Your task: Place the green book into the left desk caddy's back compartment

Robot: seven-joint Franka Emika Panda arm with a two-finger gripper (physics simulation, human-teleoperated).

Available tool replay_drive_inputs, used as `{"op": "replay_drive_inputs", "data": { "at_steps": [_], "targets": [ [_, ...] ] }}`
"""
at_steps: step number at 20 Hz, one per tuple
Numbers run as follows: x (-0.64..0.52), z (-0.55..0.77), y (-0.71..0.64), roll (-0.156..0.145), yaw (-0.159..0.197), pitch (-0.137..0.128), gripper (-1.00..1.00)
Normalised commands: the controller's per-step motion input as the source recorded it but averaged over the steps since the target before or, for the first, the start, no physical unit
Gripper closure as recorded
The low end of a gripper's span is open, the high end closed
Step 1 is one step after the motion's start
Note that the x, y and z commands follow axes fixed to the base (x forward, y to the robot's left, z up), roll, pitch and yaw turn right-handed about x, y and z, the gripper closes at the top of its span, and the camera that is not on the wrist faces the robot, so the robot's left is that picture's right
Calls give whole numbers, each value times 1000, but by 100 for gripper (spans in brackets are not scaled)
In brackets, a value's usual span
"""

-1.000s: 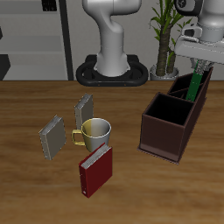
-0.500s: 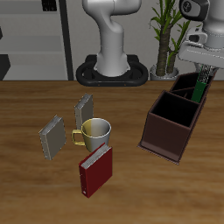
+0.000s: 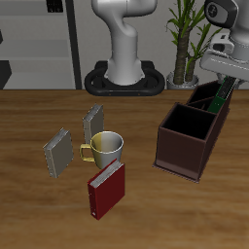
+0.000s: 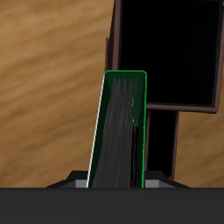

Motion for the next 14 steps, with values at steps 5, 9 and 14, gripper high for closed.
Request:
{"op": "replay_drive_inputs", "data": {
  "at_steps": [5, 9, 14],
  "targets": [
    [-70, 163, -196, -26, -26, -5, -100],
    [-83, 170, -128, -5, -1, -7, -100],
    [-189, 280, -93, 15, 16, -37, -100]
  ]
}}
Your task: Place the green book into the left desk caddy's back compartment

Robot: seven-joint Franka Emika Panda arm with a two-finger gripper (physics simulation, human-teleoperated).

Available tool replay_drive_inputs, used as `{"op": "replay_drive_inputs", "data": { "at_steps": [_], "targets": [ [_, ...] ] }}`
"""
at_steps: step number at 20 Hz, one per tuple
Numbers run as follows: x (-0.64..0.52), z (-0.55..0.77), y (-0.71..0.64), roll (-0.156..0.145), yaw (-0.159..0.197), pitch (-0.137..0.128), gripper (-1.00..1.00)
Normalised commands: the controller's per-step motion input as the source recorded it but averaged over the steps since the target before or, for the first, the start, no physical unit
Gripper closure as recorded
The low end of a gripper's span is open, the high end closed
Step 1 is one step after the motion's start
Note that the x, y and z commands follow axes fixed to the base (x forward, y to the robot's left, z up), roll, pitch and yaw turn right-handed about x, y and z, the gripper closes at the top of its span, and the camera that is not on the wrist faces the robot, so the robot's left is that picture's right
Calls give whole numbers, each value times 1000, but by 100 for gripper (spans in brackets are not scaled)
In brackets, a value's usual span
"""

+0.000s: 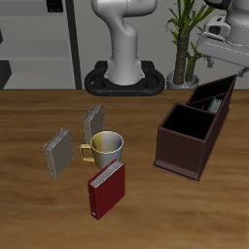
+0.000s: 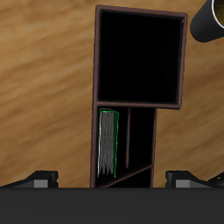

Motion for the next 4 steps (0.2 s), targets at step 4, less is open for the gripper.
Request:
{"op": "replay_drive_inputs", "data": {
  "at_steps": [4],
  "targets": [
    [-191, 313, -161, -16, 11, -55, -100]
  ]
}}
